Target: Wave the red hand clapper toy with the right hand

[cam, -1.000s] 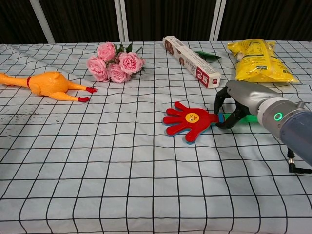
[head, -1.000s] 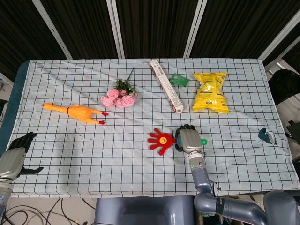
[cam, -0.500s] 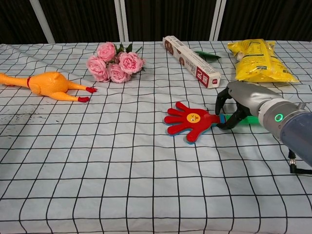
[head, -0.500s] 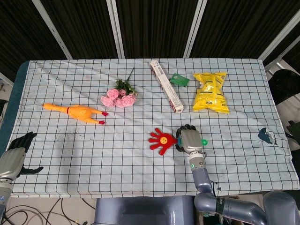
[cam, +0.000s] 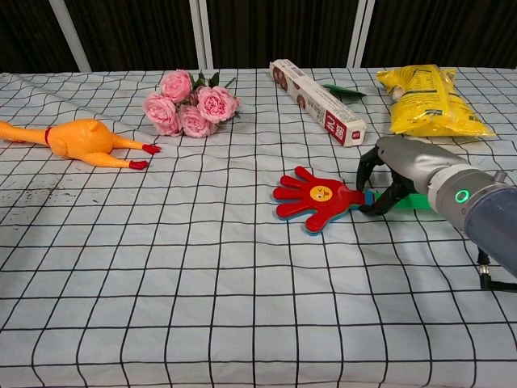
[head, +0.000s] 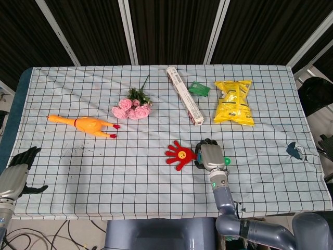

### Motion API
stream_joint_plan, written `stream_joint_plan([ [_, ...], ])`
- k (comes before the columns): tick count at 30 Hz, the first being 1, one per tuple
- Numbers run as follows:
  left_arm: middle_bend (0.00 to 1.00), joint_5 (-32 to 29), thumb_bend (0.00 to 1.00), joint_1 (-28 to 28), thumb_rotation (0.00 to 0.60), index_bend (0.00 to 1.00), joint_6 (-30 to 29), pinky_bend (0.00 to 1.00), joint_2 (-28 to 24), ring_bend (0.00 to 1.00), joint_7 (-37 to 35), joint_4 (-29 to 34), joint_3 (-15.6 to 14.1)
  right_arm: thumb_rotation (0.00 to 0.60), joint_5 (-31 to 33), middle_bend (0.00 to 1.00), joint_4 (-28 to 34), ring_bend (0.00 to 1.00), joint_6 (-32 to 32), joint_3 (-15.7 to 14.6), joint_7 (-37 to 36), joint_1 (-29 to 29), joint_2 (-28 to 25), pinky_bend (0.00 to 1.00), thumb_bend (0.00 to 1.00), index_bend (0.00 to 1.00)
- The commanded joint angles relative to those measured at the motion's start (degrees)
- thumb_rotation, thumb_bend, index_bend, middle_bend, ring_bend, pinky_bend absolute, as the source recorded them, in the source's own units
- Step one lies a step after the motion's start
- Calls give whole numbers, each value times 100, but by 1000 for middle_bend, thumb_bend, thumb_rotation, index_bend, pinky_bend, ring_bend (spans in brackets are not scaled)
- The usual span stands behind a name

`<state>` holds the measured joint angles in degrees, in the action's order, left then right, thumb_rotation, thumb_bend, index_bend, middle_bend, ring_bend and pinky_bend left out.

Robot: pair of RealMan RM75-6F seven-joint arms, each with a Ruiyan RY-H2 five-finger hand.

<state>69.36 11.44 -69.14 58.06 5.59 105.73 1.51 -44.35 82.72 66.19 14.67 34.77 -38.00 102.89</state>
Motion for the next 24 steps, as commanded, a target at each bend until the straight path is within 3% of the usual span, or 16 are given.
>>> stream_joint_plan([
  [1,0,-4,0,1,600,0,2,0,-2,0,4,2,0,600,-29,305,-8,163,-10,13,-72,13,-2,152,335,591],
  [8,0,-16,0,2,600,0,4,0,-2,0,5,6,2,600,-153,374,-29,227,-23,33,-283,50,-10,205,359,644],
  [18,0,-44,0,9,600,0,31,0,-17,0,9,28,-2,600,-620,479,-79,410,25,-1,-814,172,-60,406,397,689],
  [24,0,-60,0,10,600,0,39,0,-20,0,22,35,-7,600,-783,563,-67,571,45,1,-1078,260,-112,589,399,701],
])
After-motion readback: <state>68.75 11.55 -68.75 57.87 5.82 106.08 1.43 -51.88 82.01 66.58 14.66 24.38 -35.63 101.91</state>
